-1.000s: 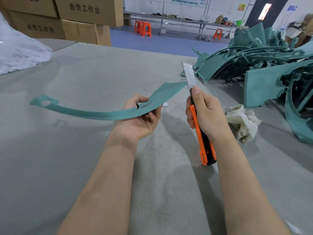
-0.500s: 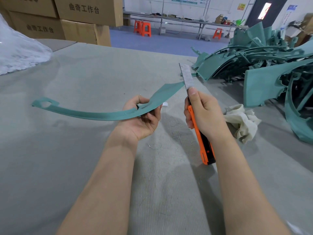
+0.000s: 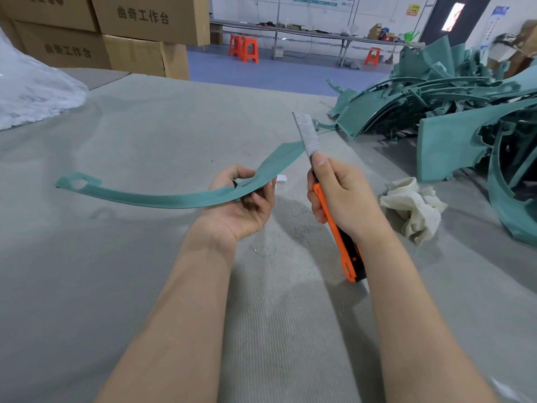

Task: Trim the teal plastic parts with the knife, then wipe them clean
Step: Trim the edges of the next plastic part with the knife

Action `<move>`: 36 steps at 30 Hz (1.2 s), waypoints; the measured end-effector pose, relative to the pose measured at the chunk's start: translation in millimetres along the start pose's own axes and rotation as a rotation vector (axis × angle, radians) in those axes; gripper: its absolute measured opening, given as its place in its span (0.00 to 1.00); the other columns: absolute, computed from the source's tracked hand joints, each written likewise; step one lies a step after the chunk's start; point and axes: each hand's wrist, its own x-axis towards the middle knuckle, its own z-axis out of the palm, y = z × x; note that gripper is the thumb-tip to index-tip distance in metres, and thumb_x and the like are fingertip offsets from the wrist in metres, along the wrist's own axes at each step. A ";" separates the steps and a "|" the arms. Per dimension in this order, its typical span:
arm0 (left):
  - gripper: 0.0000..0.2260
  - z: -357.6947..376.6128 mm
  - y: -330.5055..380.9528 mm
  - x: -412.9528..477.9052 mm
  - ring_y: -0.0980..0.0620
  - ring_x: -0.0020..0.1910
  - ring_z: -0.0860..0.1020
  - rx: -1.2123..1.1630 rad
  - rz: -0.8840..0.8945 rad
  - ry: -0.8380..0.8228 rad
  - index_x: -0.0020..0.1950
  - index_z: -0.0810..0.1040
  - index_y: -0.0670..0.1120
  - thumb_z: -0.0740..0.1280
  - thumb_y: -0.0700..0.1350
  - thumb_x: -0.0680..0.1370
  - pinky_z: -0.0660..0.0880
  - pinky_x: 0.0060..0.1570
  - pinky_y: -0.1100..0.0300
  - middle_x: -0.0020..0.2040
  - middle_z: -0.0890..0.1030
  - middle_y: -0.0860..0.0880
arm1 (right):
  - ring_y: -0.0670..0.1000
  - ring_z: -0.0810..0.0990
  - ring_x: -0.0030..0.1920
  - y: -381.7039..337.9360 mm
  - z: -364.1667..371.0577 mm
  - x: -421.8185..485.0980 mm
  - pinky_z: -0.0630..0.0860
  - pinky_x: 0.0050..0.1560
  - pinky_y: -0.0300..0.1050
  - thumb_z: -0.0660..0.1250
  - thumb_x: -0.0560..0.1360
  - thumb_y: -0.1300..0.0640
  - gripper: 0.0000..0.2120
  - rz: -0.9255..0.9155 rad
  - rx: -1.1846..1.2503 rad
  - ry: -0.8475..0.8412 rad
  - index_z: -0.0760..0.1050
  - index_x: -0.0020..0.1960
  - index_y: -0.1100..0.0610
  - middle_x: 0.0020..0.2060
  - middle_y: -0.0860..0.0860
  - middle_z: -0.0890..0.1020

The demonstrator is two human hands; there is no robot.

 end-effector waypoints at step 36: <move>0.19 5.2 -0.6 1.3 0.53 0.19 0.75 -0.100 0.161 0.095 0.23 0.76 0.36 0.58 0.40 0.73 0.70 0.19 0.70 0.25 0.76 0.47 | 0.44 0.68 0.22 -8.5 25.0 -8.3 0.69 0.22 0.40 0.56 0.82 0.48 0.22 0.020 -0.019 -0.284 0.67 0.32 0.54 0.21 0.44 0.70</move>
